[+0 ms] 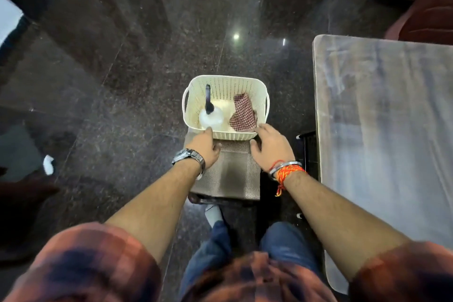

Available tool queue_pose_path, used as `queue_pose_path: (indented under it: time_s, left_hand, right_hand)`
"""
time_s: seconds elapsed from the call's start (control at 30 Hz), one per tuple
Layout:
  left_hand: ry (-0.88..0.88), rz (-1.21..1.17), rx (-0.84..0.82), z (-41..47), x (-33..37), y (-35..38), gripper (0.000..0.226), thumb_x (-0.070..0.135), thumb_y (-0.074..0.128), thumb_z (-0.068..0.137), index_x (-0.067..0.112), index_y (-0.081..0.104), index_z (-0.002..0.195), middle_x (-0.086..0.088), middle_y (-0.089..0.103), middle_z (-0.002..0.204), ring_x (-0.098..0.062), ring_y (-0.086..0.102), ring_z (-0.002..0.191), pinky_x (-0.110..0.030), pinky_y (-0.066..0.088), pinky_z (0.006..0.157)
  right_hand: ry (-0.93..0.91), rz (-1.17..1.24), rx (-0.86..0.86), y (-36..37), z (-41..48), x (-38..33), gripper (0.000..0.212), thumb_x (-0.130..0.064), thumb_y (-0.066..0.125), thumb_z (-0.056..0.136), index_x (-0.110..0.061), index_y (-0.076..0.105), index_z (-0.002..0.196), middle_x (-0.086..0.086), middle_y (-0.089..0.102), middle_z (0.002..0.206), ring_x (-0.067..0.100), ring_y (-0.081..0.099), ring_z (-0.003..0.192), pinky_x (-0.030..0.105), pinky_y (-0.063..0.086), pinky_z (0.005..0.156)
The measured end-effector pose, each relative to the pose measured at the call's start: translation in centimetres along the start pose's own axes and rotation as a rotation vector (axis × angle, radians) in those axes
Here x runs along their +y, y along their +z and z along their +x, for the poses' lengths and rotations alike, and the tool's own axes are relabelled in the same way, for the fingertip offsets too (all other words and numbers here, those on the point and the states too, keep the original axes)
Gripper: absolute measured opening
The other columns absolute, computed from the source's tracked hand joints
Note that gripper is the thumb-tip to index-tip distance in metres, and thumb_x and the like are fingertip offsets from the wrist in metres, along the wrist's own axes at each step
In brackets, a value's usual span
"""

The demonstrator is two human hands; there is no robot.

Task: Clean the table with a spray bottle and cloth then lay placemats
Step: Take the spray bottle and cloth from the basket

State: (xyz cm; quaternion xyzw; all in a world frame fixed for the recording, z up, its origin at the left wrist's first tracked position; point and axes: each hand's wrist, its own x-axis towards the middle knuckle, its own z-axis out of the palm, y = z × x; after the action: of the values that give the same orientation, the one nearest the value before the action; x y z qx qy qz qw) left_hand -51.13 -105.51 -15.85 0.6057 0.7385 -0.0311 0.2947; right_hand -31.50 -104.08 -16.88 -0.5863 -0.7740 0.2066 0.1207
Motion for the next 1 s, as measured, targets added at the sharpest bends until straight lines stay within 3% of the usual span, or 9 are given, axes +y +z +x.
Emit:
queue_pose_path:
  time_s: [0.13,0.3,0.43,0.57,0.67,0.73,0.8,0.9,1.0]
  left_hand:
    - [-0.021,-0.073,-0.004,4.6,-1.8,-1.0,0.047,0.025,0.058,0.095,0.005,0.043,0.135,-0.017,0.059,0.125,-0.037,0.058,0.114,-0.044,0.049,0.097]
    - [-0.061,-0.138,0.011,10.2,-3.7,-1.2,0.075,0.018,0.065,0.093,0.011,0.022,0.154,-0.015,0.044,0.149,-0.034,0.048,0.131,-0.041,0.042,0.107]
    - [-0.047,-0.229,0.017,14.4,-4.9,-1.1,0.08,0.01,0.071,0.087,0.016,0.027,0.153,-0.011,0.053,0.142,-0.03,0.055,0.125,-0.036,0.045,0.103]
    - [-0.037,-0.345,-0.03,17.0,-5.2,-0.8,0.083,0.009,0.073,0.085,0.024,0.026,0.153,-0.004,0.061,0.133,-0.025,0.063,0.112,-0.038,0.053,0.095]
    - [-0.036,-0.332,-0.076,18.2,-5.1,0.0,0.085,0.022,0.072,0.089,0.027,0.019,0.155,-0.006,0.063,0.13,-0.028,0.065,0.111,-0.04,0.054,0.094]
    - [-0.051,-0.26,-0.091,18.6,-5.1,0.6,0.092,0.036,0.071,0.089,0.029,0.01,0.157,-0.009,0.063,0.131,-0.032,0.064,0.111,-0.037,0.052,0.092]
    - [-0.059,-0.272,-0.093,18.9,-5.1,1.2,0.098,0.044,0.073,0.085,0.033,0.008,0.157,-0.009,0.063,0.13,-0.032,0.063,0.111,-0.038,0.05,0.094]
    - [-0.028,-0.449,-0.051,19.1,-4.6,1.0,0.088,0.042,0.078,0.08,0.029,0.028,0.151,-0.003,0.058,0.13,-0.029,0.058,0.114,-0.042,0.048,0.1]
    - [0.06,-0.45,0.036,19.1,-3.8,0.3,0.083,0.046,0.076,0.081,0.014,0.038,0.147,-0.005,0.039,0.149,-0.024,0.047,0.129,-0.042,0.038,0.111]
  right_hand:
    - [0.088,0.06,-0.089,2.5,4.2,-0.3,0.041,-0.022,0.055,0.085,-0.005,0.057,0.122,0.011,0.056,0.123,0.03,0.054,0.111,0.044,0.048,0.094]
    - [0.156,0.125,-0.168,5.7,11.1,-0.2,0.045,-0.026,0.054,0.09,-0.011,0.05,0.132,0.014,0.052,0.128,0.03,0.048,0.118,0.039,0.042,0.101]
    - [0.233,0.056,-0.327,8.5,16.0,0.7,0.056,-0.021,0.055,0.088,-0.021,0.039,0.141,0.018,0.05,0.124,0.035,0.05,0.114,0.042,0.046,0.096]
    - [0.241,-0.077,-0.514,10.4,18.9,2.5,0.087,-0.013,0.057,0.081,-0.041,0.009,0.148,0.02,0.05,0.121,0.038,0.053,0.11,0.047,0.049,0.092]
    - [0.268,-0.192,-0.576,11.3,20.1,3.6,0.095,-0.014,0.059,0.082,-0.049,-0.002,0.145,0.02,0.042,0.129,0.04,0.046,0.118,0.053,0.047,0.091]
    - [0.332,-0.267,-0.609,11.8,20.5,4.4,0.084,-0.019,0.06,0.085,-0.043,0.009,0.147,0.021,0.034,0.137,0.041,0.039,0.123,0.056,0.044,0.093]
    - [0.381,-0.316,-0.606,12.3,20.6,4.6,0.063,-0.021,0.059,0.088,-0.023,0.03,0.144,0.024,0.03,0.14,0.043,0.037,0.125,0.056,0.043,0.094]
    - [0.417,-0.279,-0.499,12.2,20.1,4.5,0.044,-0.018,0.057,0.089,-0.004,0.047,0.13,0.022,0.037,0.134,0.039,0.047,0.117,0.049,0.047,0.091]
    - [0.413,-0.116,-0.331,11.0,19.7,4.3,0.04,-0.021,0.063,0.084,-0.002,0.054,0.118,0.02,0.04,0.129,0.037,0.056,0.107,0.04,0.048,0.092]
